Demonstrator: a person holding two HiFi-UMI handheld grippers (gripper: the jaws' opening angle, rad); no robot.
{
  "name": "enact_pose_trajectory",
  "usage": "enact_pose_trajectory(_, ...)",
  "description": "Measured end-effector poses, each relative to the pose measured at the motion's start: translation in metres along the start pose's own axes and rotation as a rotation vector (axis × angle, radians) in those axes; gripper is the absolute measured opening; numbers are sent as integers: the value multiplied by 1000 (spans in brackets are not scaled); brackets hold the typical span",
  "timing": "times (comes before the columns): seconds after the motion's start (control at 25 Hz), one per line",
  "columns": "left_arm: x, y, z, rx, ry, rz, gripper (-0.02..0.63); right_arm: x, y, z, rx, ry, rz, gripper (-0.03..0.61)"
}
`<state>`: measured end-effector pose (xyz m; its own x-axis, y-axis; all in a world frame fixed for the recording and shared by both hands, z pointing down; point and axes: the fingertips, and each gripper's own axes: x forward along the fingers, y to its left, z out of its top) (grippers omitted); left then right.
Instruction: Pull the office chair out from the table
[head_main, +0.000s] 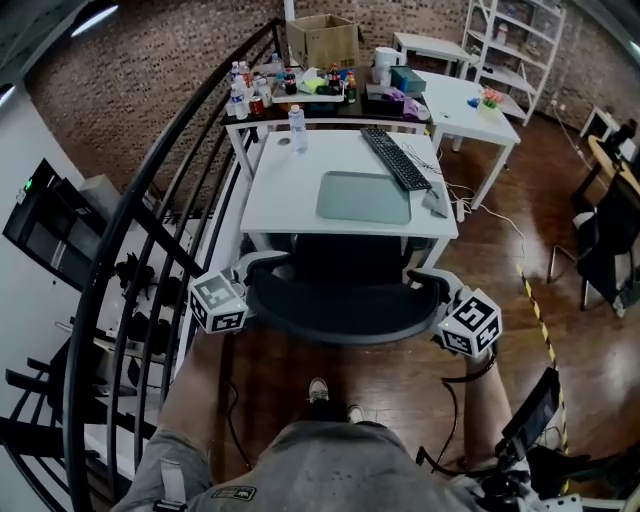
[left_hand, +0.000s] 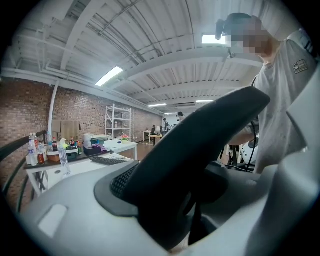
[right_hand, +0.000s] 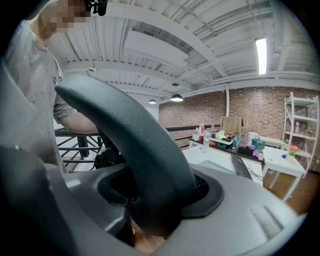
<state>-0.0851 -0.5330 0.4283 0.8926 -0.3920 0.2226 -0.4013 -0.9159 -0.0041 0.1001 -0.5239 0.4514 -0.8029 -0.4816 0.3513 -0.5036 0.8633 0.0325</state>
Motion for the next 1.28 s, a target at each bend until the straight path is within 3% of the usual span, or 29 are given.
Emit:
enact_pose_trajectory(0.64,-23,-88,-3,-18,5,12,285,-52,72,-17,-3,-3,63,219)
enact_pose_trajectory(1.28,-52,-162,-11,18,-12,-76,235,-89,131,-33,33,27,47,222)
